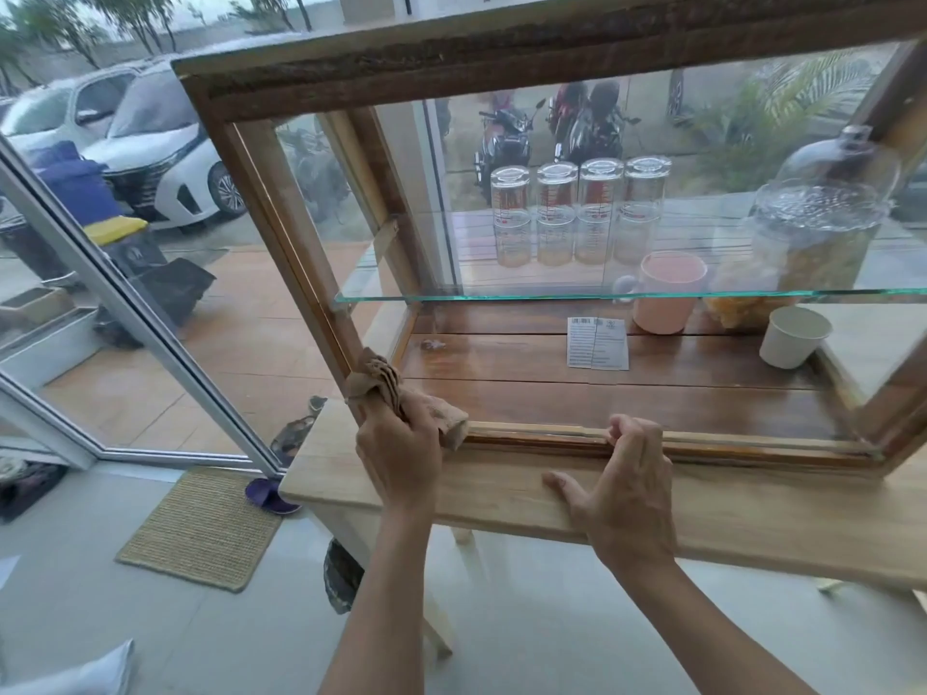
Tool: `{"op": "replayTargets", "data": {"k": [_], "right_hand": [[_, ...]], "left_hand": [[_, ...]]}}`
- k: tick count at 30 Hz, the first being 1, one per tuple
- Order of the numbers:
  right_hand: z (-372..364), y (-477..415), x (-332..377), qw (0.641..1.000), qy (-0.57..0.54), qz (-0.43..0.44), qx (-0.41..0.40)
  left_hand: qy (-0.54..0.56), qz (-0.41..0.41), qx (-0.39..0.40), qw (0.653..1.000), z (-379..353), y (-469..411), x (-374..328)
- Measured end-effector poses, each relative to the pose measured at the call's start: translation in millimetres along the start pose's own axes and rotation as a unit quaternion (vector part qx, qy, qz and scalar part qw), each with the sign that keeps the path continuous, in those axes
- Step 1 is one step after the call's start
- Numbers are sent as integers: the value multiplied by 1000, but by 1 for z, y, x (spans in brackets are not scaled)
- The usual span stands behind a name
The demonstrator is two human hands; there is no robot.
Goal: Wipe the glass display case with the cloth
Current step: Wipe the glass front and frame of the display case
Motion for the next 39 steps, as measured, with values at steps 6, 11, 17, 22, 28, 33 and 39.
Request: {"op": "replayTargets", "data": {"k": [6,11,17,22,28,33,39], "right_hand": [[0,0,2,1000,-2,-1,-3],[-1,1,1,1000,-11,-6,-6],[0,-1,2,1000,-15,-3,-4],[0,0,3,1000,-18,-3,-7],[-1,1,3,1000,-20,-2,-4],[-1,1,5,1000,-17,-3,-5],[-1,1,4,1000,-16,-4,-7]], "left_hand": [[72,-19,102,992,-17,38,-22],[131,124,-27,983,5,1,9],[122,65,79,987,-18,34,-13],[102,239,14,965,-10,25,22],[37,180,29,983,1,11,29],[80,182,88,976,-14,51,-3],[81,268,11,960,-3,18,41]]}}
Point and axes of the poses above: each hand's wrist, its own y-axis away from the middle knuckle, its own z-axis out of the back of the hand, x = y × z, the point moved 6 cm from there along -y, towards the middle knuckle, and after that the axes turned 9 degrees about z, right-handed, at the moved point
